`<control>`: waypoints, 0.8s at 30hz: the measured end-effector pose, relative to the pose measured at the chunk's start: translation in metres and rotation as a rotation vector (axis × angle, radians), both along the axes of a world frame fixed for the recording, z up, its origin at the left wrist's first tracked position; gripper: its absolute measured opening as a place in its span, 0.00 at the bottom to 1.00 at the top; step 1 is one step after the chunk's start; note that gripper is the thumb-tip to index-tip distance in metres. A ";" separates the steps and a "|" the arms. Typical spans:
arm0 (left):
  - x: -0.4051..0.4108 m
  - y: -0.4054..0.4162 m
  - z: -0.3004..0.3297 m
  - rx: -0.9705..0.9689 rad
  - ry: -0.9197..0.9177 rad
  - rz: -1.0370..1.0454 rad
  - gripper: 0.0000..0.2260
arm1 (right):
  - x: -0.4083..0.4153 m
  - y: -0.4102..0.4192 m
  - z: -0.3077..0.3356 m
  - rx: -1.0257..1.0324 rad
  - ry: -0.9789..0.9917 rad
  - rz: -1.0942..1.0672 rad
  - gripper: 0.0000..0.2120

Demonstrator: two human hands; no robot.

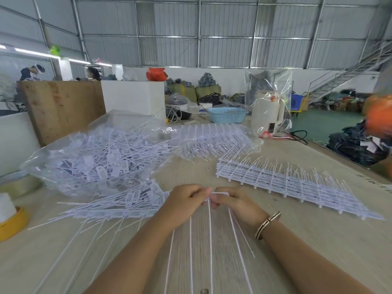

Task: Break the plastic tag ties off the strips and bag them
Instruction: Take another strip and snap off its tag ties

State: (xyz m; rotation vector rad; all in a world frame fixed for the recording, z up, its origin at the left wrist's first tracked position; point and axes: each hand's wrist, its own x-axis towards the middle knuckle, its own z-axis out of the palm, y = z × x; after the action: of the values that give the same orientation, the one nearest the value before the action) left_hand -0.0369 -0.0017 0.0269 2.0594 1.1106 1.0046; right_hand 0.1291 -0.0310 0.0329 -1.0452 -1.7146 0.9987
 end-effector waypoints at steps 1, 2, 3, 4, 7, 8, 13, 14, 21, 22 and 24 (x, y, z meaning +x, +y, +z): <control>0.000 0.001 0.000 -0.006 -0.017 -0.002 0.19 | 0.000 -0.001 0.001 -0.001 0.011 0.000 0.10; 0.000 0.001 0.001 -0.019 -0.032 -0.011 0.18 | 0.000 -0.001 0.002 0.009 0.018 -0.003 0.09; 0.000 0.002 0.002 -0.038 -0.047 -0.018 0.18 | -0.001 -0.002 0.003 0.030 0.018 -0.006 0.08; 0.000 0.002 0.002 -0.057 -0.067 -0.025 0.17 | -0.002 -0.002 0.003 0.056 0.011 -0.012 0.07; 0.001 0.001 0.004 -0.086 -0.174 -0.019 0.16 | -0.007 -0.001 0.003 0.165 -0.020 -0.077 0.06; 0.001 0.001 0.004 -0.097 -0.221 -0.009 0.17 | -0.009 0.000 0.002 0.227 -0.035 -0.120 0.07; -0.008 0.007 0.006 -0.128 -0.456 0.110 0.19 | -0.001 0.009 0.002 0.304 0.223 -0.245 0.12; -0.010 0.008 0.006 -0.105 -0.471 0.116 0.17 | 0.003 0.010 0.001 0.275 0.264 -0.212 0.12; -0.014 0.002 0.019 -0.034 -0.610 0.037 0.17 | 0.027 0.024 0.004 0.073 0.425 -0.227 0.05; -0.015 0.000 0.021 -0.014 -0.608 0.043 0.14 | 0.030 0.026 0.003 0.069 0.345 -0.285 0.05; -0.016 -0.002 0.023 0.017 -0.606 0.056 0.10 | 0.035 0.027 -0.002 0.075 0.065 -0.366 0.08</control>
State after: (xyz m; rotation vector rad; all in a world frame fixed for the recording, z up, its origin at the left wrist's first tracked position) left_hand -0.0533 -0.0038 0.0501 1.5676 0.8356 1.5322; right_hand 0.1646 -0.0040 0.0311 -1.2094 -1.4295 0.7212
